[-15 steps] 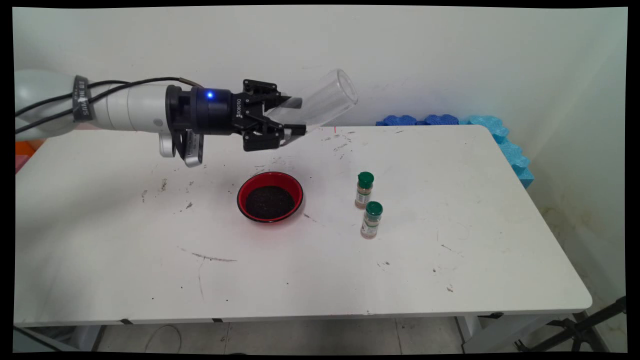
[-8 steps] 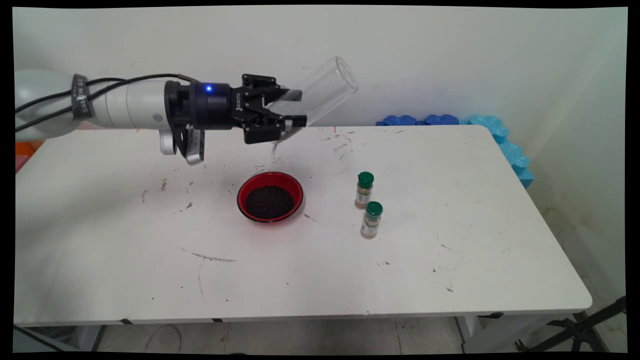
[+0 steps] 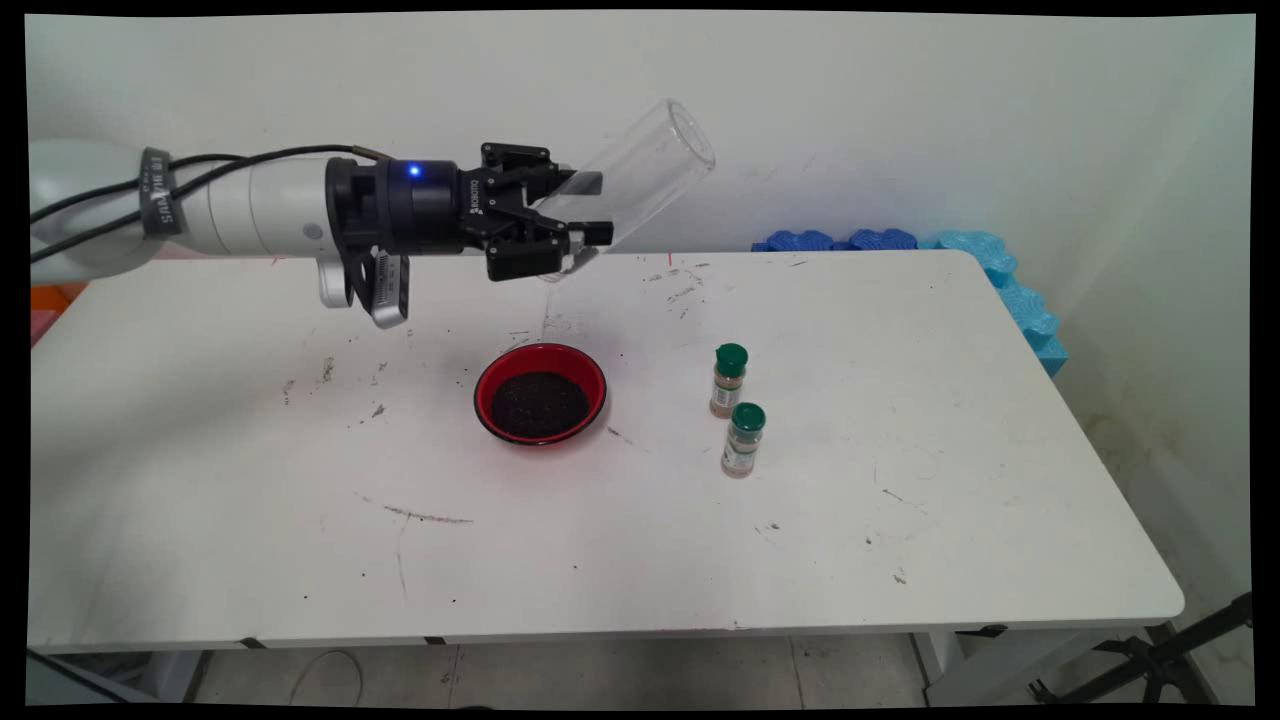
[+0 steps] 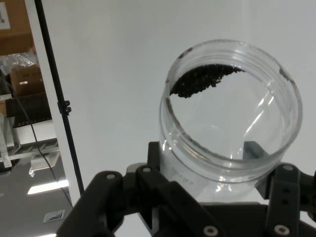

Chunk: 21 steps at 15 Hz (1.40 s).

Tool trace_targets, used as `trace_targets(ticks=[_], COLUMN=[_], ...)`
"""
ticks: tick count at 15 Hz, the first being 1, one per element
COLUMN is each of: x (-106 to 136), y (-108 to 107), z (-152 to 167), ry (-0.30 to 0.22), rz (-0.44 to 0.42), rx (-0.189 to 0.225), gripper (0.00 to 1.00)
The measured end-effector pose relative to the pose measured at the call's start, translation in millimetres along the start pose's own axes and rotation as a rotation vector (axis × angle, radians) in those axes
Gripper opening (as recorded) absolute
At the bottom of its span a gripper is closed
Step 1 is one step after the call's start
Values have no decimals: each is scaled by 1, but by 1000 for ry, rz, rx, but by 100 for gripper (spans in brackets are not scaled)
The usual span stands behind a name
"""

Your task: Pour the black seasoning powder in the red bowl

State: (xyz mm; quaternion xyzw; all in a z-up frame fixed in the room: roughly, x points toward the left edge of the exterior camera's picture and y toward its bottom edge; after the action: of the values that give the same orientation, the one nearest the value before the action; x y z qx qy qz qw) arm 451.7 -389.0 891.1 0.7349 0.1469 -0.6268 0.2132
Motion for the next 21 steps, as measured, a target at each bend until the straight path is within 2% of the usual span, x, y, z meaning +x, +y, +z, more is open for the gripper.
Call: trace_targets(ticks=[5,10,13,19,21], x=[1,5,8,-1,-5], y=[1,3,6,13,15], z=[-1,-2,-2,-2,-3], ry=[1,26,41,38,38], rz=[26,187,339,690,775], rx=[2,38,74,152,169], gripper=[0,0,0,0,0])
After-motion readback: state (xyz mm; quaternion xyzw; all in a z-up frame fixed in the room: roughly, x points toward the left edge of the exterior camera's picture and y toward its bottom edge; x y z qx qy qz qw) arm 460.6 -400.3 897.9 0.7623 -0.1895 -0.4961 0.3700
